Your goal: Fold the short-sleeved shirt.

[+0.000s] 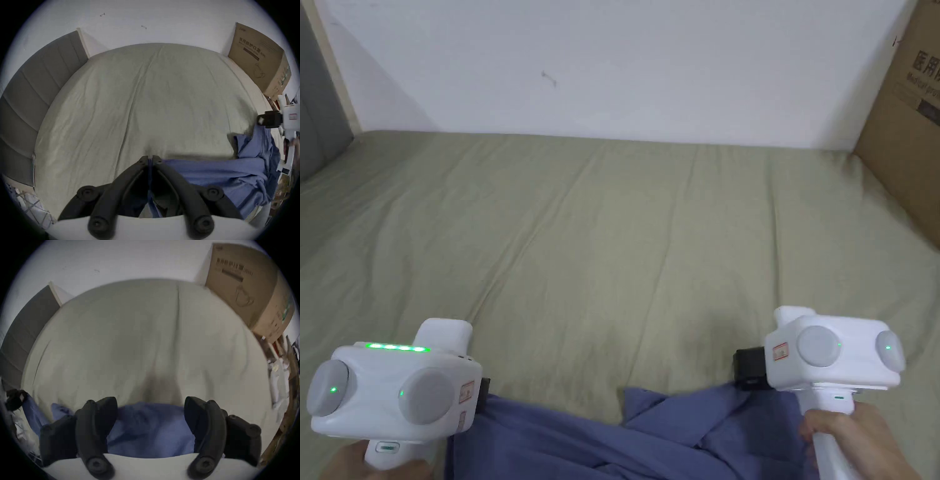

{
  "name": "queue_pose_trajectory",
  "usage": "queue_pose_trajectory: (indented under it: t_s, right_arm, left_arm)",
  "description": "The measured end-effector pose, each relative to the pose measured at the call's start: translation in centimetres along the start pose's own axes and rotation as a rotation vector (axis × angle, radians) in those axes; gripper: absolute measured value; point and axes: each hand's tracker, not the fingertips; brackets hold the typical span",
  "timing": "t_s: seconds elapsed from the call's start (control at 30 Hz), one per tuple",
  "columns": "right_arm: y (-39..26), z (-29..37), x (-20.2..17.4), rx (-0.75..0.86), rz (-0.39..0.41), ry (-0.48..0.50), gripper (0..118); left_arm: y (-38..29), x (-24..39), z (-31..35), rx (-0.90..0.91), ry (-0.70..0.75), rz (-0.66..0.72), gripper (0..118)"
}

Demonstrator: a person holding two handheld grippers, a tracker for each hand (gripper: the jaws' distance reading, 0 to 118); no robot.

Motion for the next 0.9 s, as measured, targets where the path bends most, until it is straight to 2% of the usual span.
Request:
queue_pose_trajectory:
  t_s: [0.03,0.07,0.1,0.13,0.17,0.33,0.4,0.5,0.63,0.83,0.87,0.9]
  right_arm:
    - [-0.4,-1.0,-0.5,-0.045,0.003,0.003,81]
    - [-0.9,-1.0,-1.2,0.004,0.056,-0.064,77]
    - [-0.8,-0.3,-1.7,0.042,0.104,-0.073,61]
    - [-0.8,0.5,-2.0,0.036,0.108,-0.057,25]
    - [-0.7,1.2,-2.2,0.055,0.103,-0.038,3]
    - [0.4,4.0,-0.8,0.070,0.047,-0.036,3]
    - [0.9,6.8,0.0,0.144,-0.002,-0.063,3]
    - [2.1,12.1,1.7,0.233,-0.051,-0.063,3]
    - [3.1,21.4,4.4,0.356,-0.112,-0.113,3]
    - [1.8,33.3,8.3,0.536,-0.190,-0.168,3]
    - [1.4,34.9,8.9,0.570,-0.224,-0.177,3]
    - [0.8,36.6,9.5,0.577,-0.254,-0.149,3]
  left_arm:
    - [-0.2,0.0,-0.2,-0.003,0.001,0.001,3]
    - [-0.2,0.1,-0.3,-0.012,0.002,-0.004,3]
    - [-0.3,0.3,-0.3,-0.017,0.002,-0.010,3]
    - [-0.4,0.4,-0.3,-0.023,0.007,-0.023,3]
    - [-0.5,0.5,-0.2,-0.024,0.015,-0.030,3]
    - [-0.4,0.3,2.2,-0.001,0.012,-0.041,3]
    - [0.1,0.1,4.1,0.026,0.016,-0.055,3]
    - [1.3,-0.7,7.7,0.102,0.035,-0.031,3]
    - [2.7,-2.1,13.8,0.226,0.091,-0.026,3]
    - [4.0,-4.4,22.9,0.385,0.141,0.028,3]
    - [4.1,-4.4,23.0,0.410,0.134,0.043,3]
    - [4.1,-4.9,25.8,0.426,0.112,0.042,3]
